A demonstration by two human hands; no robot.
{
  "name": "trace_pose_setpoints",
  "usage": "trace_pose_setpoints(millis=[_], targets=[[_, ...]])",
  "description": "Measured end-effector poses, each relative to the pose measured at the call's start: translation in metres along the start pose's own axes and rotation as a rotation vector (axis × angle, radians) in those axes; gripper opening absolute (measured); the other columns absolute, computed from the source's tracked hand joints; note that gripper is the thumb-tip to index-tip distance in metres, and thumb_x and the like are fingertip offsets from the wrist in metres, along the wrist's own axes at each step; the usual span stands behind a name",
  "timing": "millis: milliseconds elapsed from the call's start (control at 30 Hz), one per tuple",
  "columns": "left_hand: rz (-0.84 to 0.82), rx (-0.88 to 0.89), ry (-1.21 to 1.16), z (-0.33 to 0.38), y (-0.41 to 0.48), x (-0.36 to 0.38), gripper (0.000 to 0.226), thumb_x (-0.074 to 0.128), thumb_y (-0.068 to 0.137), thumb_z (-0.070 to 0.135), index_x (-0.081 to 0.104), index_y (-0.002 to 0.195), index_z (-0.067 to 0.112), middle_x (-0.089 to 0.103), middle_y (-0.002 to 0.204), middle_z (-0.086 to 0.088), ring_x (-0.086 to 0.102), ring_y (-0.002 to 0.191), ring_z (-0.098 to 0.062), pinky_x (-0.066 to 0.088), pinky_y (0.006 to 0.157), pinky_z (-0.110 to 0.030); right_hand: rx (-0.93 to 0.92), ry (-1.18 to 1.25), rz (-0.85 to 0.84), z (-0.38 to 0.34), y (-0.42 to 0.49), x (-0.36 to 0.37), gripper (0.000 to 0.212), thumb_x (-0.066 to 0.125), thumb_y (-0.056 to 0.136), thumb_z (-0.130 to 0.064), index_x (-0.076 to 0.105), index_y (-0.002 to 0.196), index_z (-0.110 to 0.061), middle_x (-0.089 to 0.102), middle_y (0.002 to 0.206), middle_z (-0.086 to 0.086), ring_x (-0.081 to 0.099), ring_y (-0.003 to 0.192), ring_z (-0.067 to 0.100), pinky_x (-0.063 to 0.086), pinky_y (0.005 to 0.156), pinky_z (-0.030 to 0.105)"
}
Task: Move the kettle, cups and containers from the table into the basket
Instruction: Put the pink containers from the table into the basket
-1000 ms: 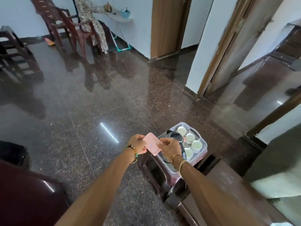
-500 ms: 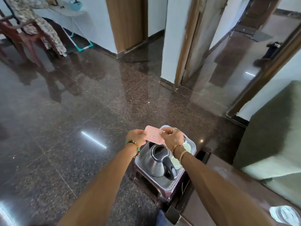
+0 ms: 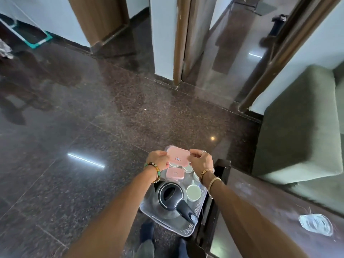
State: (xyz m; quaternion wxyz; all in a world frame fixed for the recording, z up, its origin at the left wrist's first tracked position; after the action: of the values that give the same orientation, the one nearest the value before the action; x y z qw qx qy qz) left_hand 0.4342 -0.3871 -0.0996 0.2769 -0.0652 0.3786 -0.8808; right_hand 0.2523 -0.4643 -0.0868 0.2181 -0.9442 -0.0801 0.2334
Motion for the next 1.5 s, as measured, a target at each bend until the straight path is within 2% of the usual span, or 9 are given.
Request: trace_pose_setpoints(millis=[100, 233, 500, 667, 800, 967, 1067, 1133, 1500], targets=[[-0.035, -0.05, 0.082, -0.017, 0.035, 0.009, 0.032, 0.064, 0.083, -0.006, 0.064, 0.115, -0.002, 0.068, 0.104, -0.021, 0.065, 0.084, -0.027, 0.057, 0.086, -0.041, 0.076, 0.0, 0.04, 0.025, 0.019, 0.009, 0.029, 0.067, 0.073, -0.007, 0.076, 0.098, -0.021, 0.068, 0.073, -0.016, 0.063, 0.064, 0.007, 0.046, 0.056, 0.007], [-0.059, -0.068, 0.277, -0.041, 0.075, 0.017, 0.039, 0.067, 0.082, 0.001, 0.063, 0.12, 0.004, 0.069, 0.108, -0.016, 0.07, 0.092, -0.027, 0.06, 0.081, -0.042, 0.158, 0.016, 0.03, 0.059, 0.043, 0.033, 0.024, 0.061, 0.074, 0.006, 0.073, 0.094, -0.003, 0.058, 0.068, -0.005, 0.053, 0.069, 0.016, 0.047, 0.067, 0.031], [-0.124, -0.088, 0.423, -0.06, 0.119, 0.027, 0.044, 0.068, 0.081, 0.009, 0.062, 0.125, 0.009, 0.068, 0.113, -0.013, 0.069, 0.094, -0.025, 0.06, 0.081, -0.04, 0.265, -0.009, 0.051, 0.099, 0.073, 0.06, 0.028, 0.067, 0.072, -0.001, 0.064, 0.068, -0.028, 0.066, 0.071, -0.013, 0.065, 0.075, 0.016, 0.052, 0.069, 0.026], [-0.167, -0.099, 0.465, -0.064, 0.126, 0.027, 0.042, 0.069, 0.084, 0.013, 0.06, 0.125, 0.007, 0.065, 0.116, -0.011, 0.066, 0.102, -0.026, 0.057, 0.088, -0.04, 0.296, 0.002, 0.091, 0.11, 0.076, 0.063, 0.038, 0.074, 0.074, -0.014, 0.063, 0.109, -0.022, 0.062, 0.094, -0.009, 0.063, 0.091, 0.019, 0.053, 0.089, 0.038], [-0.156, -0.035, 0.557, -0.045, 0.117, 0.016, 0.005, 0.067, 0.085, 0.016, 0.063, 0.084, 0.016, 0.061, 0.087, -0.005, 0.062, 0.093, -0.022, 0.056, 0.09, -0.043, 0.279, 0.001, 0.129, 0.096, 0.066, 0.049, 0.041, 0.076, 0.074, -0.018, 0.058, 0.112, -0.021, 0.056, 0.09, -0.014, 0.061, 0.099, 0.022, 0.05, 0.094, 0.042], [-0.119, 0.147, 0.659, 0.012, 0.101, 0.014, 0.036, 0.067, 0.085, 0.021, 0.044, 0.058, 0.023, 0.054, 0.076, -0.007, 0.053, 0.08, -0.02, 0.05, 0.074, -0.038, 0.229, -0.048, 0.196, 0.055, 0.045, 0.012, 0.045, 0.077, 0.073, -0.026, 0.063, 0.116, -0.022, 0.069, 0.091, -0.009, 0.058, 0.079, 0.007, 0.042, 0.069, 0.017], [-0.156, 0.192, 0.628, 0.055, 0.074, 0.023, 0.011, 0.068, 0.084, 0.016, 0.066, 0.094, 0.012, 0.065, 0.098, -0.011, 0.062, 0.095, -0.024, 0.053, 0.085, -0.035, 0.188, -0.046, 0.255, 0.019, 0.025, -0.018, 0.048, 0.076, 0.075, -0.029, 0.063, 0.121, -0.022, 0.069, 0.092, -0.009, 0.059, 0.086, 0.011, 0.039, 0.079, 0.023], [-0.183, 0.226, 0.605, 0.078, 0.061, 0.032, 0.038, 0.068, 0.086, 0.017, 0.06, 0.12, 0.004, 0.066, 0.116, -0.014, 0.064, 0.099, -0.026, 0.053, 0.088, -0.033, 0.157, -0.044, 0.291, 0.0, 0.016, -0.034, 0.048, 0.075, 0.075, -0.028, 0.063, 0.121, -0.022, 0.069, 0.092, -0.009, 0.06, 0.087, 0.012, 0.04, 0.08, 0.024], [-0.34, 0.338, 0.691, 0.068, -0.007, 0.093, 0.032, 0.07, 0.083, 0.02, 0.067, 0.113, 0.008, 0.071, 0.11, -0.013, 0.067, 0.102, -0.027, 0.054, 0.092, -0.04, 0.173, -0.048, 0.422, 0.018, -0.061, -0.092, 0.05, 0.075, 0.074, -0.03, 0.062, 0.122, -0.022, 0.066, 0.093, -0.011, 0.062, 0.094, 0.014, 0.043, 0.082, 0.023]])
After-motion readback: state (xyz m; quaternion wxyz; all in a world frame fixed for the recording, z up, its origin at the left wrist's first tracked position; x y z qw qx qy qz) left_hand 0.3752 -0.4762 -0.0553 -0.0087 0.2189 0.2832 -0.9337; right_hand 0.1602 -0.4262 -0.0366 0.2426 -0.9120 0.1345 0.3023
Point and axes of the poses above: each hand's wrist, its own y-axis towards the middle knuckle, its own x-axis out of the palm, z = x × y, the point moved 7 cm from there along y, towards the middle knuckle
